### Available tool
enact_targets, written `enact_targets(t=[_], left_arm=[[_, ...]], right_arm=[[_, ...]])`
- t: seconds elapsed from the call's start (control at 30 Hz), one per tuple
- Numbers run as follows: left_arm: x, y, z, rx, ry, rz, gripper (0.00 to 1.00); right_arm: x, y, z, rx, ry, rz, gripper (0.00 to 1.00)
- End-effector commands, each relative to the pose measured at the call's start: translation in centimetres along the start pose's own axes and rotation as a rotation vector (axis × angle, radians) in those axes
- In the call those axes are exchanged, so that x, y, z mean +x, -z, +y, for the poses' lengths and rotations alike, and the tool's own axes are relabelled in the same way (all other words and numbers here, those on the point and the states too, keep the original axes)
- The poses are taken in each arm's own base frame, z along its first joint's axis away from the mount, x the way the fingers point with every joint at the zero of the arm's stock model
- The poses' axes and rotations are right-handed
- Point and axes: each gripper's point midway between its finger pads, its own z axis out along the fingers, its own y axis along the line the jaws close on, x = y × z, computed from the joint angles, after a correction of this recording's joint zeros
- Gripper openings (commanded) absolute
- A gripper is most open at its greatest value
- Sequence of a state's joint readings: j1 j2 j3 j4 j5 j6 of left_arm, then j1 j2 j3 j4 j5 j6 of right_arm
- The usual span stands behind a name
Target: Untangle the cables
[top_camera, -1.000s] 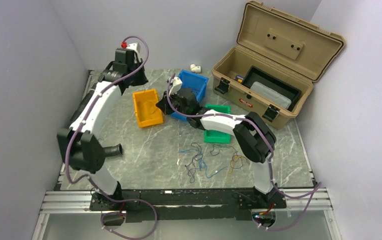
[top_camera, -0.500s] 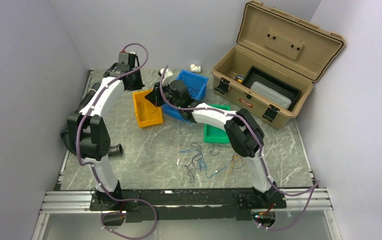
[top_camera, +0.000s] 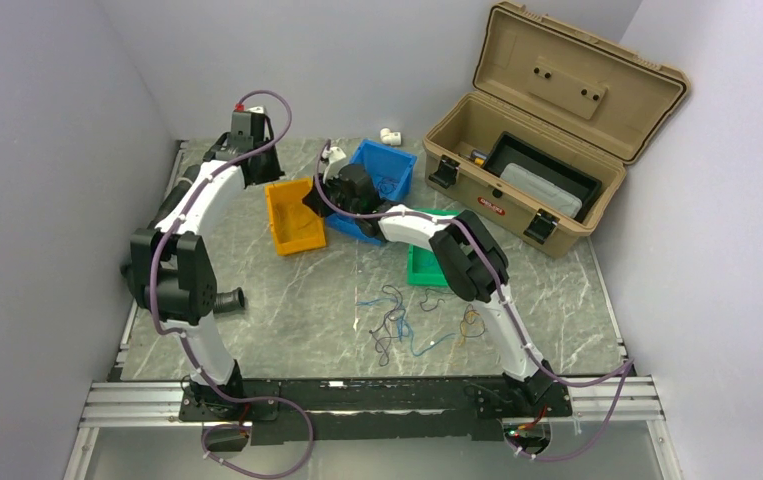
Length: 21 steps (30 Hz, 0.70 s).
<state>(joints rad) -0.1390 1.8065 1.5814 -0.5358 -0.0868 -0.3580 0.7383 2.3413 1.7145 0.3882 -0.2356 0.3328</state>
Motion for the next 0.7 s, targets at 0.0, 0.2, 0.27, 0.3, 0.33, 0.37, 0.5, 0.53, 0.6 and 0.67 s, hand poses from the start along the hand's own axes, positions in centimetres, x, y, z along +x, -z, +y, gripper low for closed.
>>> enact_targets(t=[0.0, 0.2, 0.27, 0.3, 0.33, 0.37, 0.5, 0.53, 0.6, 0.67], left_arm=[[-2.5, 0.0, -1.0, 0.028, 0.011, -0.083, 0.0], [-2.1, -0.8, -1.3, 0.045, 0.019, -0.088, 0.0], [-1.9, -1.1, -1.5, 0.05, 0.023, -0.084, 0.0], [-1.7, -1.3, -1.6, 0.05, 0.023, -0.079, 0.0], [-1.6, -1.5, -1.7, 0.05, 0.02, -0.077, 0.0], [-1.3, -1.7, -1.8, 0.046, 0.018, -0.073, 0.0], [-0.6, -2.7, -1.7, 0.015, 0.008, -0.074, 0.0], [-0.5, -3.0, -1.7, 0.008, 0.005, -0.076, 0.0], [-0.4, -3.5, -1.7, -0.012, -0.005, -0.08, 0.0], [-0.3, -4.1, -1.6, -0.032, -0.017, -0.084, 0.0]], right_arm=[[-4.1, 0.3, 1.3, -0.019, 0.101, -0.082, 0.2], [-7.6, 2.6, 3.0, -0.044, 0.12, -0.137, 0.37], [-8.2, 3.3, 3.1, -0.048, 0.111, -0.143, 0.4], [-8.5, 3.7, 3.1, -0.051, 0.106, -0.144, 0.41], [-8.6, 4.0, 3.1, -0.051, 0.098, -0.144, 0.43], [-8.6, 4.4, 3.0, -0.048, 0.09, -0.143, 0.45], [-8.7, 6.3, 2.7, -0.047, 0.049, -0.158, 0.47], [-8.8, 6.8, 2.8, -0.053, 0.042, -0.161, 0.47], [-8.7, 7.6, 3.0, -0.062, 0.033, -0.16, 0.47], [-8.9, 8.5, 3.3, -0.067, 0.031, -0.167, 0.48]])
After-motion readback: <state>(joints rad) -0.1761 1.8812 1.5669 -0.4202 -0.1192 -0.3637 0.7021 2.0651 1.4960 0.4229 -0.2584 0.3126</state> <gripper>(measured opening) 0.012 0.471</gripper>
